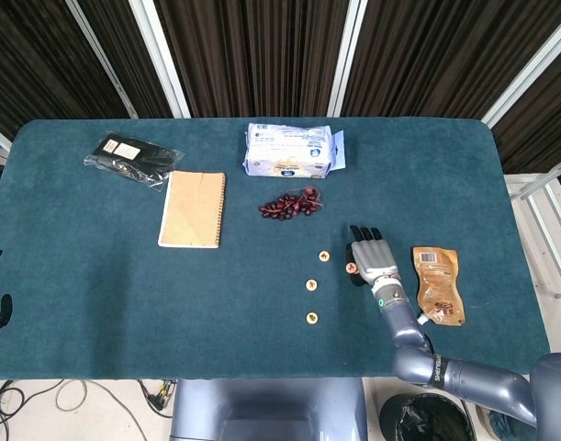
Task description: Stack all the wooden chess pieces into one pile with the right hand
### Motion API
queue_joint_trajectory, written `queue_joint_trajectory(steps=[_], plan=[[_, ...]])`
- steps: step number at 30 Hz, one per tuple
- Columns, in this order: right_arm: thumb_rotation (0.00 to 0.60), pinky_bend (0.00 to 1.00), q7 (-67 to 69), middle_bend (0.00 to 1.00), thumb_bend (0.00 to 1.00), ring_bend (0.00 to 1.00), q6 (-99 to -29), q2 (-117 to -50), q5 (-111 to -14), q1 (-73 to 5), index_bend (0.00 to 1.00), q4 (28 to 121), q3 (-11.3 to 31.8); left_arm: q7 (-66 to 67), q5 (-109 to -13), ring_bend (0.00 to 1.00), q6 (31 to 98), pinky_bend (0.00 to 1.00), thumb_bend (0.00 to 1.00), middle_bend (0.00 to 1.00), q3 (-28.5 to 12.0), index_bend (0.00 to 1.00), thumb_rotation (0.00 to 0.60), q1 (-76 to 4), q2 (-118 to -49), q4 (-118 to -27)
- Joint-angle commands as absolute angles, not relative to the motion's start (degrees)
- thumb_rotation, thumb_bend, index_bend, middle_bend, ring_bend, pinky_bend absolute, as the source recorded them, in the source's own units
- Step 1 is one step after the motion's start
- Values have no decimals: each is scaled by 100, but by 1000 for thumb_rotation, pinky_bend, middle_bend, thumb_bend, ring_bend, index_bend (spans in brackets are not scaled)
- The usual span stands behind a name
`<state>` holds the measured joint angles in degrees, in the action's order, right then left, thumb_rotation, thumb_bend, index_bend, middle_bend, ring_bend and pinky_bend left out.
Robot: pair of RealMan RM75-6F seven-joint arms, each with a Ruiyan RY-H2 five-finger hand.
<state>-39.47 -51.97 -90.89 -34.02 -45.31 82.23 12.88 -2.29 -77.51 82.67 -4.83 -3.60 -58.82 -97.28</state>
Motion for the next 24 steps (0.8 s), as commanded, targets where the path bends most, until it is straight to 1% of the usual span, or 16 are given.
queue_joint_trajectory(steps=[1, 24], plan=[[600, 0, -3880, 0, 410, 0, -5220, -9070, -3427, -4523, 524, 8240, 1251, -214, -7753, 0, 8262, 0, 488, 0, -478, 127, 600, -362, -5890, -9726], [600, 0, -3533, 0, 410, 0, -5359, -9044, -3515, -4560, 524, 8180, 1076, -194, -7742, 0, 8252, 0, 488, 0, -478, 127, 600, -364, -5888, -9731]])
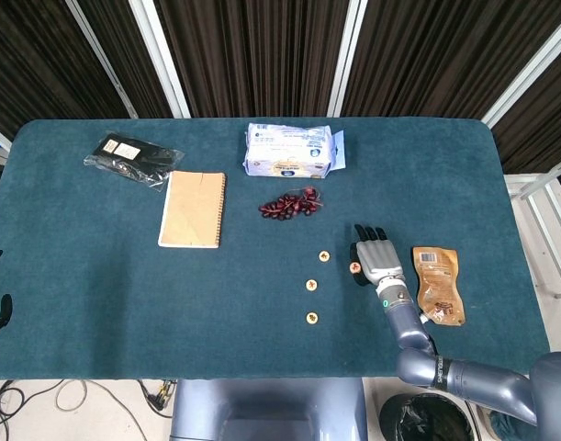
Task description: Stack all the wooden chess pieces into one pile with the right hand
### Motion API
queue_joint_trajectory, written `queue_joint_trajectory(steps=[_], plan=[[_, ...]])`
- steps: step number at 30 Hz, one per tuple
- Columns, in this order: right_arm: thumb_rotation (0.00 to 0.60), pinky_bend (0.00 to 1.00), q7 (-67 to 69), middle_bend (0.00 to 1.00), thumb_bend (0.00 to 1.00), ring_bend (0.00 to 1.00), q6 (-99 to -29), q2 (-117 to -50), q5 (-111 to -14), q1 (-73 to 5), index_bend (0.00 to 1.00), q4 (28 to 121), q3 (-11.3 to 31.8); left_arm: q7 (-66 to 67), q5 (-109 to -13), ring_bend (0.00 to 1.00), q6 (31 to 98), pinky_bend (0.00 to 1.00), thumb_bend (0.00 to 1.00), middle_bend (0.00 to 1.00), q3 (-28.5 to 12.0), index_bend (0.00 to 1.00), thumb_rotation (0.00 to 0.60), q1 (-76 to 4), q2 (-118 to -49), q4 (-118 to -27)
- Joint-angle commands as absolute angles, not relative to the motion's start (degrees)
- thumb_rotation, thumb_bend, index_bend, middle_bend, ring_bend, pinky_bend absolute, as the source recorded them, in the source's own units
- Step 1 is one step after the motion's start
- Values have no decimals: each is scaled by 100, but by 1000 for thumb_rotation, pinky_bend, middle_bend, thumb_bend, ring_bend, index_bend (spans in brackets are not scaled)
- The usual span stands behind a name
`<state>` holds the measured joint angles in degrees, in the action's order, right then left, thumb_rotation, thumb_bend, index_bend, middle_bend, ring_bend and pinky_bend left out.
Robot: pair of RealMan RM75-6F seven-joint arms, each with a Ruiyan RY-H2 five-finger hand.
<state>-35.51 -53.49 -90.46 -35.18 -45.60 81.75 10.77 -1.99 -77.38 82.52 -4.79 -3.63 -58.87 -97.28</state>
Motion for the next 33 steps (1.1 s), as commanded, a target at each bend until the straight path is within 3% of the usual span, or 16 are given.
queue_joint_trajectory(steps=[1, 21, 33], plan=[[600, 0, -3525, 0, 410, 0, -5364, -9041, -3520, -4562, 524, 8185, 1072, -193, -7745, 0, 8254, 0, 487, 0, -476, 127, 600, -363, -5889, -9732], [600, 0, -3648, 0, 411, 0, -5387, -9015, -3337, -4684, 523, 8174, 974, -233, -7774, 0, 8286, 0, 488, 0, -486, 127, 600, -360, -5897, -9703], [600, 0, -3647, 0, 410, 0, -5394, -9017, -3304, -4721, 454, 8175, 928, -222, -7763, 0, 8269, 0, 488, 0, -483, 127, 600, -364, -5898, -9708]])
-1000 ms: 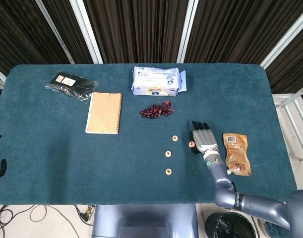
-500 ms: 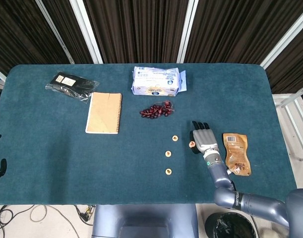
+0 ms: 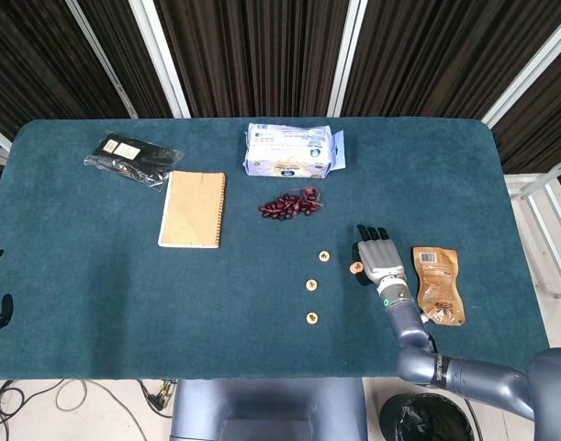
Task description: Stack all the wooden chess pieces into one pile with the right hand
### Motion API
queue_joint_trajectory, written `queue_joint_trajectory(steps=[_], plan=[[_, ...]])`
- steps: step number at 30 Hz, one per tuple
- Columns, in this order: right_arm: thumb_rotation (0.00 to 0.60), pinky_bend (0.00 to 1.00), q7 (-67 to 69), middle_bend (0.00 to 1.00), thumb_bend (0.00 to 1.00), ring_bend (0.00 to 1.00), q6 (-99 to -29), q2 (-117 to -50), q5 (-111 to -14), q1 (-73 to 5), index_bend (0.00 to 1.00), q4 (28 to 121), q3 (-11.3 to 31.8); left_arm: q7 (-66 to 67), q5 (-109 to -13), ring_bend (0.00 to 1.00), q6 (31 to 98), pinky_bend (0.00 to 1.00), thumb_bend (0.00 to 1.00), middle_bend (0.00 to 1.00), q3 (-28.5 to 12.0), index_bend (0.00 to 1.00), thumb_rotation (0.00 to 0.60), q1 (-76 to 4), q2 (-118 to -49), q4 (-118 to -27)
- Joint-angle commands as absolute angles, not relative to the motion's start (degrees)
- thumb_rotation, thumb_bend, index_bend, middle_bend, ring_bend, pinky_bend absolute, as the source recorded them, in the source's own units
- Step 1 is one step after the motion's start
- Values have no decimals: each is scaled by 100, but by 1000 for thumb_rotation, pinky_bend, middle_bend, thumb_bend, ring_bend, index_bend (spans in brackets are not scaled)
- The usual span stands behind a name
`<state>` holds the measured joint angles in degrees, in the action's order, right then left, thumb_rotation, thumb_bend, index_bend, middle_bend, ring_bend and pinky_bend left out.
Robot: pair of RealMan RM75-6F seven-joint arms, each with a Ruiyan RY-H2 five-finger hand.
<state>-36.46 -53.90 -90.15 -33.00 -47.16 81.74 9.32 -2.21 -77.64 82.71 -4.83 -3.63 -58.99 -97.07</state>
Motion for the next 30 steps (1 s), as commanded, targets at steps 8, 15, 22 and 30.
queue_joint_trajectory(steps=[8, 15, 22, 30], plan=[[600, 0, -3641, 0, 411, 0, -5402, -9013, -3297, -4746, 451, 8204, 915, -222, -7756, 0, 8260, 0, 488, 0, -482, 128, 600, -366, -5895, -9710], [600, 0, -3644, 0, 410, 0, -5430, -8994, -3297, -4757, 451, 8221, 898, -215, -7752, 0, 8257, 0, 487, 0, -481, 127, 600, -366, -5898, -9710], [600, 0, -3663, 0, 411, 0, -5433, -8942, -3252, -4769, 450, 8235, 893, -206, -7744, 0, 8245, 0, 488, 0, -478, 127, 600, -369, -5893, -9714], [600, 0, -3762, 0, 410, 0, -5433, -8917, -3165, -4807, 450, 8253, 847, -188, -7739, 0, 8241, 0, 487, 0, -476, 127, 600, -370, -5889, -9722]])
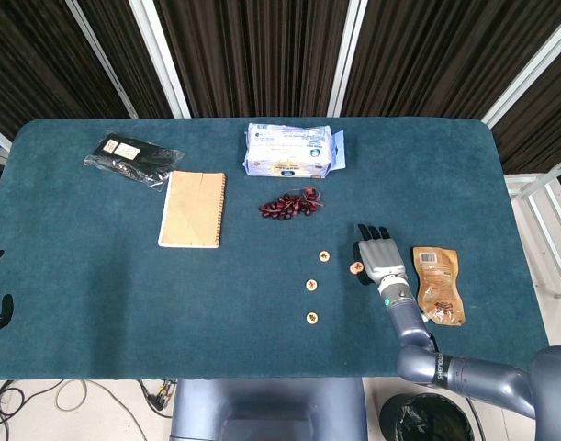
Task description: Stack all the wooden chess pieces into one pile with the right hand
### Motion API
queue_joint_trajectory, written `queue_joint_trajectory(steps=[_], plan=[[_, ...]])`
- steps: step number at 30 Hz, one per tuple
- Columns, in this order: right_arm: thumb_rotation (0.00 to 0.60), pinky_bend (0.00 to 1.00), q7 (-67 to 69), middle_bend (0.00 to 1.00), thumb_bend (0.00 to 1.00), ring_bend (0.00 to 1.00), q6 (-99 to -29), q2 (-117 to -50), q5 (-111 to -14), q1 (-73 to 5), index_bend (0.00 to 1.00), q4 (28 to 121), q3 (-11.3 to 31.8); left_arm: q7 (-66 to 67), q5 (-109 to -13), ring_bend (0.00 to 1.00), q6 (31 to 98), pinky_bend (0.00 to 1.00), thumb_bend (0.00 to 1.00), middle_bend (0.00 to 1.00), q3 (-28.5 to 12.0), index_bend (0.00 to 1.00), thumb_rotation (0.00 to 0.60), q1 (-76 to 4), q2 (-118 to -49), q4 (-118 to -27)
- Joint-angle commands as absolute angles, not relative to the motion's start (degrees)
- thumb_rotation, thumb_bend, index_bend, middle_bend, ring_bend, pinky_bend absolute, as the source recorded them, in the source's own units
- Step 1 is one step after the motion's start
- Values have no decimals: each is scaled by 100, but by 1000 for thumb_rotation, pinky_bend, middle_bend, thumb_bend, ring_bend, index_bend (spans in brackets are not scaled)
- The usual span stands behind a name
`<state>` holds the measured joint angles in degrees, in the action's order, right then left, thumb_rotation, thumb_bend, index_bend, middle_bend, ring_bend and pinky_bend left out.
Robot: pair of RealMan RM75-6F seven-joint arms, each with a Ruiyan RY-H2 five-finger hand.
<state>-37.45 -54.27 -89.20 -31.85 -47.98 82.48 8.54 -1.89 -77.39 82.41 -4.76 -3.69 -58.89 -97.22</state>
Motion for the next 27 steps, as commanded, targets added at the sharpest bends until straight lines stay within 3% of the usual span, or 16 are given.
queue_joint_trajectory(steps=[1, 27], plan=[[600, 0, -3772, 0, 410, 0, -5438, -8917, -3151, -4811, 450, 8255, 846, -184, -7742, 0, 8240, 0, 488, 0, -474, 127, 600, -370, -5888, -9723], [600, 0, -3830, 0, 411, 0, -5454, -8917, -3080, -4828, 450, 8219, 774, -83, -7739, 0, 8222, 0, 488, 0, -455, 127, 600, -380, -5882, -9737]])
